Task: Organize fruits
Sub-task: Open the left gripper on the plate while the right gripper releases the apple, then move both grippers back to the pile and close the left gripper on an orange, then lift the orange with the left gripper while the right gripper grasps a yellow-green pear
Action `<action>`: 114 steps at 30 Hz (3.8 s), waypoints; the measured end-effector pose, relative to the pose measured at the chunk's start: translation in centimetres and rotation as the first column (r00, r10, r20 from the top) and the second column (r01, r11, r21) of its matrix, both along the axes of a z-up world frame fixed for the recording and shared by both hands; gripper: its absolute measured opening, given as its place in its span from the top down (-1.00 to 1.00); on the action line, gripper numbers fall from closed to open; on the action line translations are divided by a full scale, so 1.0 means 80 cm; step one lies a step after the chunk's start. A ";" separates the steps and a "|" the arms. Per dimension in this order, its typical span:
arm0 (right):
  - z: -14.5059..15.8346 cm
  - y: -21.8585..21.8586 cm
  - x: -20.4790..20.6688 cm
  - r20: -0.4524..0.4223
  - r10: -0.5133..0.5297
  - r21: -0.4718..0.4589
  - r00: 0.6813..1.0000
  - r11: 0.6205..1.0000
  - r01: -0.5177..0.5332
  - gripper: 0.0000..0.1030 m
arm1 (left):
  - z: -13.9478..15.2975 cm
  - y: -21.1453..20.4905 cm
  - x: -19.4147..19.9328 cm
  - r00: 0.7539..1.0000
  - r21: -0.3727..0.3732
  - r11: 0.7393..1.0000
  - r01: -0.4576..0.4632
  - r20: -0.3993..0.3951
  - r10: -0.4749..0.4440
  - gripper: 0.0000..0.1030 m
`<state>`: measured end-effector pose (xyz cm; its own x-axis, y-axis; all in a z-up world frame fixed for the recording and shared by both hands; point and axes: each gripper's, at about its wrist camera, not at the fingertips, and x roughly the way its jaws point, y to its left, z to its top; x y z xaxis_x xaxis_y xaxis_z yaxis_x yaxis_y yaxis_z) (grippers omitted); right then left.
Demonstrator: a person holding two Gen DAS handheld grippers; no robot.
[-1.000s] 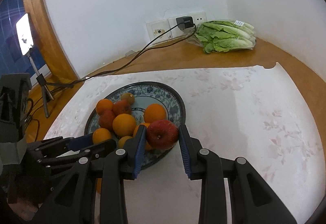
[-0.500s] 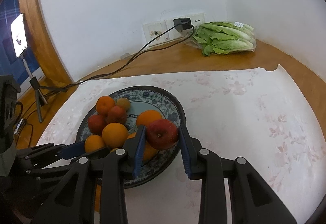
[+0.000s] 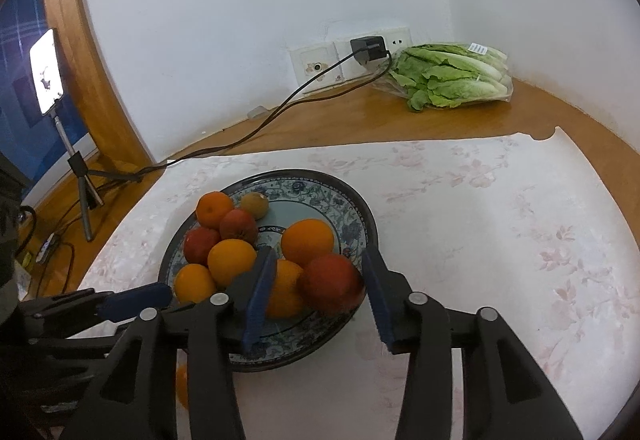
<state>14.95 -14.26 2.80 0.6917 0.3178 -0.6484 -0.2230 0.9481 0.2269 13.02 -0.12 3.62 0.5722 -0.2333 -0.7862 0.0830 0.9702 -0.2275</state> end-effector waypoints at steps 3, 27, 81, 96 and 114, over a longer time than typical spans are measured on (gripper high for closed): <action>0.002 0.000 -0.002 0.003 0.006 0.004 1.000 1.000 -0.006 0.10 | 0.005 0.000 -0.007 1.000 -0.004 1.000 0.001 0.001 -0.001 0.08; 0.011 -0.046 -0.107 -0.066 -0.035 0.007 0.997 0.999 0.036 0.10 | 0.000 -0.029 -0.054 0.998 -0.029 0.999 0.038 -0.055 -0.040 0.06; -0.008 -0.002 -0.165 -0.135 0.028 -0.005 0.990 1.000 -0.029 0.10 | -0.006 0.049 -0.105 0.993 -0.011 0.994 -0.110 -0.050 0.110 0.20; -0.017 0.021 -0.169 -0.150 0.091 0.001 0.984 0.996 -0.092 0.34 | -0.008 0.055 -0.110 0.993 -0.032 0.994 -0.108 -0.051 0.107 0.20; -0.021 0.011 -0.166 -0.154 0.082 0.004 0.985 0.997 -0.083 0.50 | -0.009 0.051 -0.108 0.994 -0.035 0.994 -0.101 -0.053 0.099 0.20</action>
